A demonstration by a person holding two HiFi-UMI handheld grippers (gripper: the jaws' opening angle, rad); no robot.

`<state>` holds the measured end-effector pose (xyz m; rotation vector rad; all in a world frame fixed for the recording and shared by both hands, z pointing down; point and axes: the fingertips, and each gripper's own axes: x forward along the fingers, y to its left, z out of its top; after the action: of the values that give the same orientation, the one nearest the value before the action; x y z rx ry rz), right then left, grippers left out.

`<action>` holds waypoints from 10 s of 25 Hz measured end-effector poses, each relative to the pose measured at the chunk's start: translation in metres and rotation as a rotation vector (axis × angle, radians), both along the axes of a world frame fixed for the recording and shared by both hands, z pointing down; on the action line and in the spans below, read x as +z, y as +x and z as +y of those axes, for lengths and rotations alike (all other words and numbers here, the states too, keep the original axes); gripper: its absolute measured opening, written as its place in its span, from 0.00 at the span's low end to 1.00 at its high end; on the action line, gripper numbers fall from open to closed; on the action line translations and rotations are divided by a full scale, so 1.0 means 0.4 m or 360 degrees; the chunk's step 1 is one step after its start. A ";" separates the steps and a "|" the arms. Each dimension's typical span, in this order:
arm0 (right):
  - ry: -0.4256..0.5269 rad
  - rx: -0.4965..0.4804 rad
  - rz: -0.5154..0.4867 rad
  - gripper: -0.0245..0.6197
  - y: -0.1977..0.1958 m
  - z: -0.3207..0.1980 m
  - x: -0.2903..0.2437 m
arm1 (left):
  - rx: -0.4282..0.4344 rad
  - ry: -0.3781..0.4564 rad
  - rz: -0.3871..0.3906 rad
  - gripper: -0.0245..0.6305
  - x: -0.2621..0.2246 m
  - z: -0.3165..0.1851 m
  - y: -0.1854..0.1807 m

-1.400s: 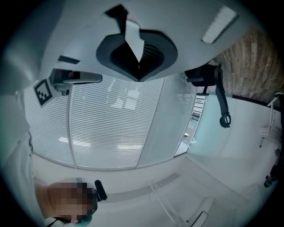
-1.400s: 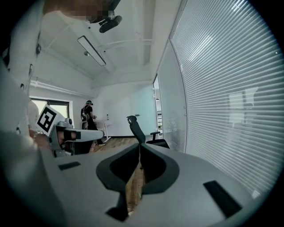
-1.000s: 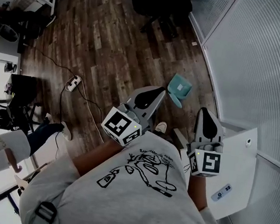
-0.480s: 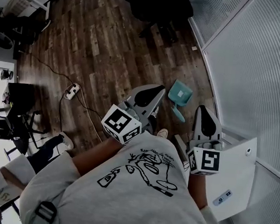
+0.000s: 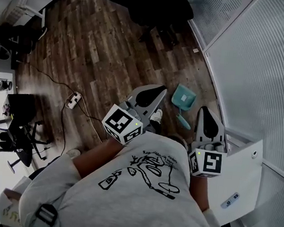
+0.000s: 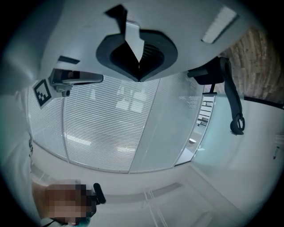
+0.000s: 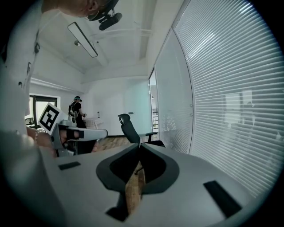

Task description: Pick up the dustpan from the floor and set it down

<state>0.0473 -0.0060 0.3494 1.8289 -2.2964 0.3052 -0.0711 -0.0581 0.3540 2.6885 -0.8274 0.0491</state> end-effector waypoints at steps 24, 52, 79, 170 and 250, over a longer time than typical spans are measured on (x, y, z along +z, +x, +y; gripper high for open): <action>0.0029 0.0072 0.0069 0.05 0.218 -0.012 -0.034 | 0.0122 -0.0021 0.0014 0.04 -0.016 -0.008 0.242; -0.0277 -0.0158 0.0073 0.06 0.153 0.032 0.172 | 0.0110 -0.0121 -0.0036 0.04 0.052 0.023 0.226; -0.0612 -0.0387 0.0151 0.16 0.105 0.108 0.437 | 0.0095 -0.0158 -0.0069 0.04 0.084 0.056 0.217; -0.1485 -0.0921 0.0668 0.32 0.027 0.283 1.154 | 0.0037 -0.0205 -0.0159 0.04 0.127 0.043 0.157; -0.1203 -0.0636 0.0418 0.24 0.141 0.165 0.853 | 0.0060 -0.0138 -0.0091 0.04 0.068 0.052 0.179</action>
<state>0.1036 0.0599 0.6907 0.9607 -1.9161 0.6968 0.0006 -0.0374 0.3811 2.6320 -0.7727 0.1674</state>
